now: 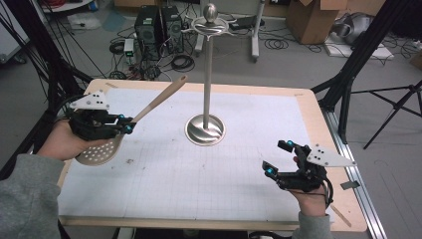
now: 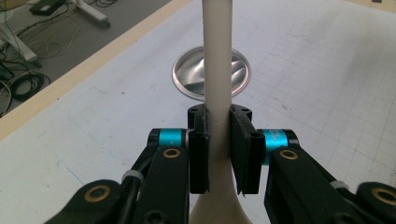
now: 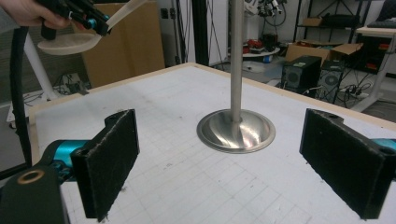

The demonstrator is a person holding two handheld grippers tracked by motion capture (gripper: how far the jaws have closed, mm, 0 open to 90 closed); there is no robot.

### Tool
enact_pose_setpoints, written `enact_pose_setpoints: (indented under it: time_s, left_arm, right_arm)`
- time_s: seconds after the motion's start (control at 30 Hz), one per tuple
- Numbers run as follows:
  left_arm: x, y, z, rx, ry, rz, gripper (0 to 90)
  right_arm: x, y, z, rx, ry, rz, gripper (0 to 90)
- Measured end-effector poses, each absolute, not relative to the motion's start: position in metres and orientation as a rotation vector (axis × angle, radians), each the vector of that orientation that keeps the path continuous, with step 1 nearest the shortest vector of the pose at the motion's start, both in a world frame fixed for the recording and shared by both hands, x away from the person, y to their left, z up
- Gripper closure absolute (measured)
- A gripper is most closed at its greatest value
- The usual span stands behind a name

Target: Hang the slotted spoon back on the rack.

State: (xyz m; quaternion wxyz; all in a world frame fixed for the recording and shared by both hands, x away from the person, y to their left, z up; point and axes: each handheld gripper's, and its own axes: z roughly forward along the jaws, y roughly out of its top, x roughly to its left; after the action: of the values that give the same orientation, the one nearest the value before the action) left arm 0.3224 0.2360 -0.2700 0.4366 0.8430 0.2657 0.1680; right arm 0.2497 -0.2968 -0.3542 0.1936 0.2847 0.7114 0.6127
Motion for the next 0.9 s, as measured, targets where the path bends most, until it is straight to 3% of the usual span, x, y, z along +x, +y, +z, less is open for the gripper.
enact_pose_setpoints:
  time_s: [0.9]
  left_arm:
    - [0.328, 0.236, -0.217, 2.036, 0.638, 0.457, 78.0]
  right_arm:
    - [0.247, -0.305, -0.354, 0.807, 1.969, 1.733, 10.8]
